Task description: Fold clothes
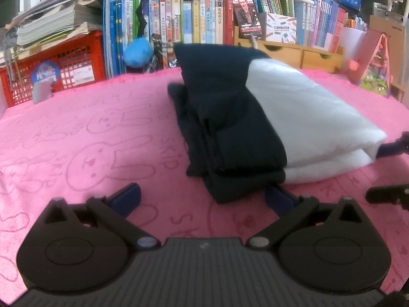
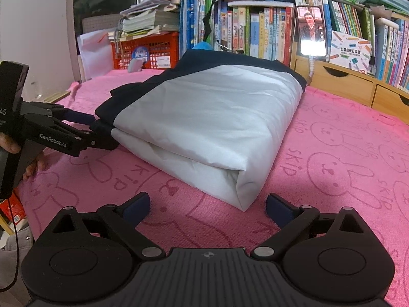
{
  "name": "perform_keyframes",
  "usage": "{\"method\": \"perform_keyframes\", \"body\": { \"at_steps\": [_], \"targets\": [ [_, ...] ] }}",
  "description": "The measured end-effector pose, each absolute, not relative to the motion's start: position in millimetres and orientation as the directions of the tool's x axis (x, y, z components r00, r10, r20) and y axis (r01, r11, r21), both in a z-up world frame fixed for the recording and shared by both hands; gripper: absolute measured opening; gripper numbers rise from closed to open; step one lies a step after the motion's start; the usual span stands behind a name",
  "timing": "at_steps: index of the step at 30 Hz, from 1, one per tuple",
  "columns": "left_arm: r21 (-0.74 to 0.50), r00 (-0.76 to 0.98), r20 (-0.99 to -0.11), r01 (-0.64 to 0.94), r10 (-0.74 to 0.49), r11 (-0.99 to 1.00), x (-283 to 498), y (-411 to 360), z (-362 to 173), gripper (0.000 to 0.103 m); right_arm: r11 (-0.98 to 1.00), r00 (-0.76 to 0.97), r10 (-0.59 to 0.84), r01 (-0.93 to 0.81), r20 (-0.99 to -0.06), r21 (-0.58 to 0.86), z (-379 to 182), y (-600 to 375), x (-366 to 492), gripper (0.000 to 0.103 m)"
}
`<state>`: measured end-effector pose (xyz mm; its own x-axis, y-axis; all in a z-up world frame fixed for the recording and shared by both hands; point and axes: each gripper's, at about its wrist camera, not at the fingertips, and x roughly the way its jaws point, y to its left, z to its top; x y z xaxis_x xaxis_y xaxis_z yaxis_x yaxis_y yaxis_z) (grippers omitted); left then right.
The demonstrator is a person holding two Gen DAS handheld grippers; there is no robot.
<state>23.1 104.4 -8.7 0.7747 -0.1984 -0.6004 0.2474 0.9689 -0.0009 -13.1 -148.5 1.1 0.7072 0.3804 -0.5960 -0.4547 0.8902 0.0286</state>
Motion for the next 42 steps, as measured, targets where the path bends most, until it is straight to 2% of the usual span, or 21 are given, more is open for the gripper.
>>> {"method": "perform_keyframes", "body": {
  "at_steps": [42],
  "targets": [
    [-0.011,0.773,-0.600,0.248,-0.205,0.969,23.3,106.9,-8.0,0.103,0.891,0.706,0.378,-0.453,-0.599,0.029,0.3,-150.9,-12.3,0.101]
  ]
}}
